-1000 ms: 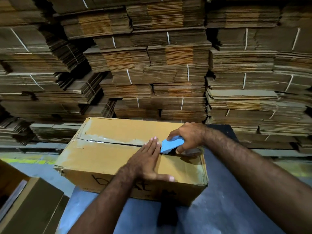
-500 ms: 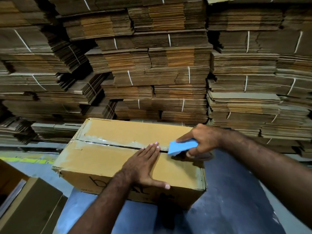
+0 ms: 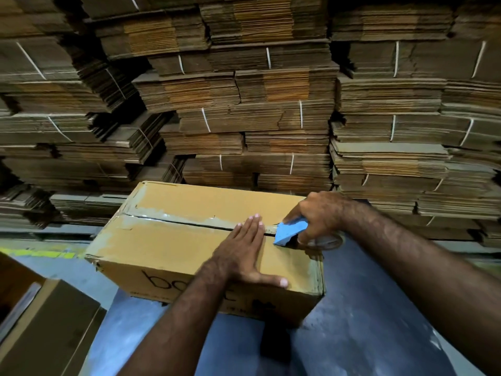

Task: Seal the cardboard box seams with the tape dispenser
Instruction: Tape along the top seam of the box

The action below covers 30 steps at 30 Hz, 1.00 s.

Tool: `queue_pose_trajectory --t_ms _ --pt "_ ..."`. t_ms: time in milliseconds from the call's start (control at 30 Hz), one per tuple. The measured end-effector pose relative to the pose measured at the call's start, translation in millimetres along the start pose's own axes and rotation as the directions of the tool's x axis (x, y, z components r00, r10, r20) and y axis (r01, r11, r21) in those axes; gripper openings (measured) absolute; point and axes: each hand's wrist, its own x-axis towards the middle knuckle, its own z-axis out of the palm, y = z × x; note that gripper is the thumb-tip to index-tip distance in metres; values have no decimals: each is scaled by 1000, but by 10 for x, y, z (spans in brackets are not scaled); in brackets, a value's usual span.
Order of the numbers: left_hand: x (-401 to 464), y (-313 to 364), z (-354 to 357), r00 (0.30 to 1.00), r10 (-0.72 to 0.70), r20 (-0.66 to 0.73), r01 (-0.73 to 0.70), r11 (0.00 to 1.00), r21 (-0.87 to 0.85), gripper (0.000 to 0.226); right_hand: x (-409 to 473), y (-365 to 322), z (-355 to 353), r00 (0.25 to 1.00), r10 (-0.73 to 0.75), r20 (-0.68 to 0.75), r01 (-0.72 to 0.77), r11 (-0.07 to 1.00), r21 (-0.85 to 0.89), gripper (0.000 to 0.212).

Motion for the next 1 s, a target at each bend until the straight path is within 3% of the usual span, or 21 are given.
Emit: queue_pose_trajectory --t_ms 200,500,667,833,1000 --pt "-1 125 79 999 41 -26 -40 999 29 148 -9 -10 -39 1000 9 20 -9 1000 10 64" --pt "-271 -418 2 999 28 22 -30 998 62 140 285 -474 -233 1000 -18 -5 18 998 65 60" --pt "-168 -143 37 996 -64 -60 59 995 -79 145 243 -379 -167 997 -67 -41 69 996 48 60" --pt "-150 -161 73 995 -101 -27 100 994 -42 144 -92 46 -189 985 -166 -40 169 983 76 61" --pt "-138 -116 78 996 -87 -32 87 996 -6 143 -227 217 56 996 -82 -20 83 996 44 63"
